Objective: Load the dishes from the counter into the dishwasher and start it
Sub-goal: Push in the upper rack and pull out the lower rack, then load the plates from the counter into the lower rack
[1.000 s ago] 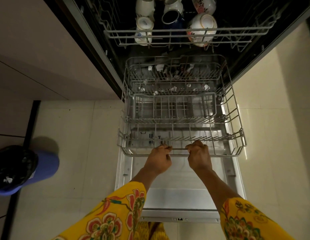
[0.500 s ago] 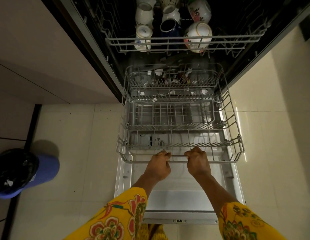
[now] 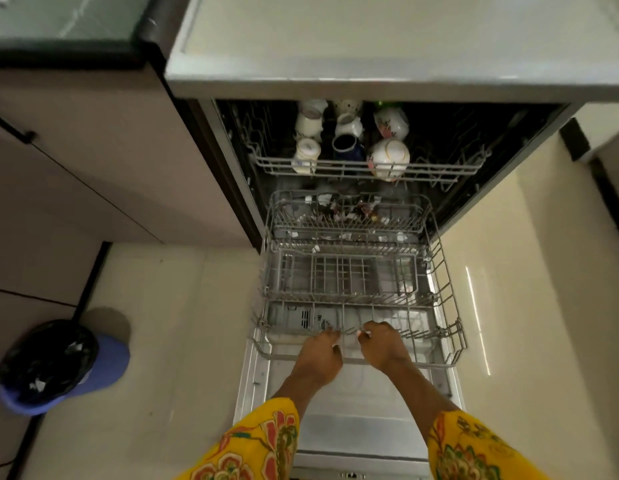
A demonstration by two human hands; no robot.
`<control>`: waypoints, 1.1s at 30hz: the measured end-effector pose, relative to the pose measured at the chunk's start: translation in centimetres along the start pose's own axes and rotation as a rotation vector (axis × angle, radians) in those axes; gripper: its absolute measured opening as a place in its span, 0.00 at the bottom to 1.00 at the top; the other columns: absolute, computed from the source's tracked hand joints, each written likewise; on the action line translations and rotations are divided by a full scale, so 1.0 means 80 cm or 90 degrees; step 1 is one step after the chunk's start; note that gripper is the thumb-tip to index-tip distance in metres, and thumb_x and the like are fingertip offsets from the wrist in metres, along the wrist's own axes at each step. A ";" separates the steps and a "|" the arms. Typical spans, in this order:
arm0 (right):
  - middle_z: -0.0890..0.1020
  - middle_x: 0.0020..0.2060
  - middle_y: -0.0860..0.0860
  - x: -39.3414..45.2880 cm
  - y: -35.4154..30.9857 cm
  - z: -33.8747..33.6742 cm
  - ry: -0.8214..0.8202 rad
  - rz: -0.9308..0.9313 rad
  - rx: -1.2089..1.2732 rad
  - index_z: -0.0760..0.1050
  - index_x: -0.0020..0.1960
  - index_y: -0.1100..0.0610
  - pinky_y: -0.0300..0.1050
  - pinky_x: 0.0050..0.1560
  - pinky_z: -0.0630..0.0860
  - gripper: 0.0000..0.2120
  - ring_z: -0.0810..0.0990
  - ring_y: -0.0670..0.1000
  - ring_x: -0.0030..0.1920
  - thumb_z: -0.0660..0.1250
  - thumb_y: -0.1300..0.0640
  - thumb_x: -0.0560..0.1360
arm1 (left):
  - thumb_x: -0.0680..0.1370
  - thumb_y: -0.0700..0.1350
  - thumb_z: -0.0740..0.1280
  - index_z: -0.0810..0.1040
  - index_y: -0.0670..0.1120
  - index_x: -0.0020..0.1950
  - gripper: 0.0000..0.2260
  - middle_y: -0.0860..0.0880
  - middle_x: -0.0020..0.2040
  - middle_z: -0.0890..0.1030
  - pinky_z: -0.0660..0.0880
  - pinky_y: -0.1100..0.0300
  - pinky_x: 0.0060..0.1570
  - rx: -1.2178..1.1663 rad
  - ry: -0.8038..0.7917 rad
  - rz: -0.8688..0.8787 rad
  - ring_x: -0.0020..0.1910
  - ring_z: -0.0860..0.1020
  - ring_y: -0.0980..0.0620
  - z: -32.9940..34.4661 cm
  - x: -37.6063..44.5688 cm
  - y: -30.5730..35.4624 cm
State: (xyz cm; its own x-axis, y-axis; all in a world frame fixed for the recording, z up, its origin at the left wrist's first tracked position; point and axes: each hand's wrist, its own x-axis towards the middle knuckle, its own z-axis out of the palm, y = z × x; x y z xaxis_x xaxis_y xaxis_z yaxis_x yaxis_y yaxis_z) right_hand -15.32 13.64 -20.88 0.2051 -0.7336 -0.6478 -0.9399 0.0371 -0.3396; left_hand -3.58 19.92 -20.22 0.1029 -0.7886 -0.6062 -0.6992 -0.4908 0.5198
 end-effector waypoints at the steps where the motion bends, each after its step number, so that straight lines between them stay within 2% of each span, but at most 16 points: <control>1: 0.76 0.61 0.58 -0.006 -0.010 -0.009 -0.001 -0.009 -0.001 0.73 0.63 0.60 0.45 0.60 0.71 0.16 0.74 0.56 0.61 0.56 0.54 0.81 | 0.81 0.39 0.55 0.70 0.43 0.70 0.17 0.43 0.68 0.73 0.66 0.60 0.65 0.001 0.017 -0.007 0.65 0.72 0.46 -0.014 -0.004 0.002; 3: 0.78 0.58 0.58 -0.017 -0.033 -0.028 0.000 -0.031 0.005 0.75 0.60 0.60 0.43 0.55 0.71 0.16 0.76 0.56 0.58 0.54 0.54 0.81 | 0.82 0.40 0.54 0.71 0.43 0.68 0.16 0.42 0.65 0.75 0.67 0.60 0.62 -0.005 0.062 -0.018 0.63 0.74 0.46 -0.043 -0.010 0.005; 6: 0.80 0.54 0.59 -0.027 -0.072 -0.054 0.003 -0.074 -0.012 0.76 0.58 0.61 0.39 0.45 0.68 0.17 0.78 0.56 0.53 0.52 0.53 0.82 | 0.83 0.43 0.54 0.69 0.44 0.71 0.18 0.44 0.69 0.72 0.62 0.62 0.65 -0.051 0.124 -0.028 0.68 0.70 0.47 -0.090 -0.019 0.005; 11: 0.80 0.50 0.58 -0.039 -0.142 -0.083 0.034 -0.125 -0.004 0.73 0.48 0.57 0.41 0.42 0.68 0.16 0.73 0.53 0.43 0.52 0.48 0.82 | 0.83 0.46 0.54 0.63 0.43 0.75 0.20 0.44 0.74 0.66 0.56 0.61 0.70 -0.092 0.219 -0.020 0.73 0.64 0.47 -0.163 -0.039 -0.004; 15: 0.80 0.50 0.58 -0.051 -0.205 -0.097 0.059 -0.166 0.017 0.75 0.52 0.60 0.42 0.43 0.68 0.19 0.77 0.56 0.49 0.53 0.47 0.81 | 0.84 0.46 0.51 0.55 0.42 0.77 0.22 0.45 0.77 0.56 0.48 0.62 0.72 -0.121 0.266 0.000 0.77 0.53 0.49 -0.219 -0.058 -0.020; 18: 0.80 0.51 0.59 -0.060 -0.260 -0.105 0.082 -0.205 -0.001 0.75 0.53 0.61 0.43 0.44 0.68 0.19 0.77 0.56 0.50 0.53 0.48 0.81 | 0.84 0.46 0.50 0.51 0.42 0.78 0.23 0.46 0.78 0.51 0.46 0.63 0.72 -0.101 0.302 0.020 0.77 0.49 0.50 -0.270 -0.066 -0.038; 20: 0.79 0.52 0.59 -0.062 -0.299 -0.108 0.107 -0.230 -0.020 0.74 0.48 0.57 0.45 0.46 0.69 0.16 0.77 0.57 0.51 0.53 0.48 0.81 | 0.84 0.47 0.50 0.50 0.43 0.78 0.23 0.46 0.78 0.50 0.46 0.62 0.72 -0.094 0.327 0.026 0.77 0.48 0.50 -0.307 -0.069 -0.054; 22: 0.79 0.52 0.60 -0.063 -0.343 -0.110 0.132 -0.246 -0.030 0.68 0.41 0.54 0.45 0.44 0.66 0.14 0.77 0.59 0.52 0.53 0.49 0.81 | 0.84 0.47 0.51 0.51 0.42 0.78 0.24 0.45 0.78 0.51 0.46 0.61 0.73 -0.086 0.350 0.032 0.77 0.48 0.50 -0.347 -0.075 -0.074; 24: 0.78 0.53 0.61 -0.068 -0.390 -0.111 0.145 -0.257 -0.027 0.71 0.46 0.56 0.45 0.45 0.66 0.14 0.77 0.59 0.53 0.53 0.48 0.81 | 0.83 0.47 0.51 0.51 0.42 0.78 0.24 0.45 0.78 0.51 0.46 0.61 0.73 -0.073 0.369 0.048 0.77 0.48 0.49 -0.389 -0.084 -0.097; 25: 0.78 0.55 0.60 -0.069 -0.414 -0.110 0.156 -0.265 -0.019 0.73 0.52 0.59 0.45 0.49 0.68 0.17 0.76 0.58 0.56 0.53 0.48 0.81 | 0.83 0.48 0.51 0.51 0.42 0.78 0.24 0.45 0.78 0.51 0.46 0.60 0.73 -0.073 0.379 0.056 0.77 0.48 0.49 -0.410 -0.090 -0.108; 27: 0.76 0.62 0.59 -0.075 -0.464 -0.109 0.173 -0.274 0.002 0.72 0.63 0.61 0.46 0.59 0.69 0.21 0.74 0.57 0.62 0.53 0.48 0.81 | 0.83 0.48 0.52 0.50 0.42 0.78 0.25 0.45 0.78 0.50 0.46 0.59 0.73 -0.081 0.396 0.064 0.77 0.47 0.50 -0.455 -0.099 -0.133; 28: 0.75 0.62 0.58 -0.077 -0.489 -0.108 0.180 -0.278 0.012 0.72 0.64 0.61 0.47 0.61 0.69 0.21 0.73 0.57 0.63 0.54 0.48 0.81 | 0.83 0.49 0.52 0.50 0.43 0.78 0.25 0.46 0.78 0.50 0.46 0.59 0.74 -0.080 0.400 0.068 0.77 0.47 0.50 -0.478 -0.102 -0.146; 31: 0.79 0.54 0.58 -0.081 -0.558 -0.098 0.203 -0.299 0.037 0.75 0.54 0.60 0.49 0.56 0.73 0.17 0.76 0.57 0.56 0.55 0.49 0.81 | 0.83 0.49 0.52 0.50 0.42 0.78 0.25 0.46 0.78 0.50 0.46 0.59 0.74 -0.059 0.401 0.088 0.77 0.47 0.50 -0.540 -0.114 -0.184; 33: 0.78 0.58 0.58 -0.085 -0.598 -0.091 0.212 -0.307 0.048 0.74 0.58 0.61 0.49 0.59 0.71 0.18 0.75 0.57 0.59 0.55 0.49 0.81 | 0.83 0.49 0.52 0.50 0.42 0.78 0.25 0.45 0.78 0.50 0.46 0.58 0.74 -0.050 0.408 0.095 0.77 0.47 0.50 -0.577 -0.123 -0.206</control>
State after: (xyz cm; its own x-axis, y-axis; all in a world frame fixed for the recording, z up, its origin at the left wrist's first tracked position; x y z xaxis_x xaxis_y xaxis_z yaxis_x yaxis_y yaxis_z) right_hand 26.24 11.93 4.77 0.4962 -0.8527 -0.1635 -0.7369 -0.3140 -0.5986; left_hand 39.56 18.69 4.93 0.4272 -0.9022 -0.0587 -0.6871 -0.3662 0.6276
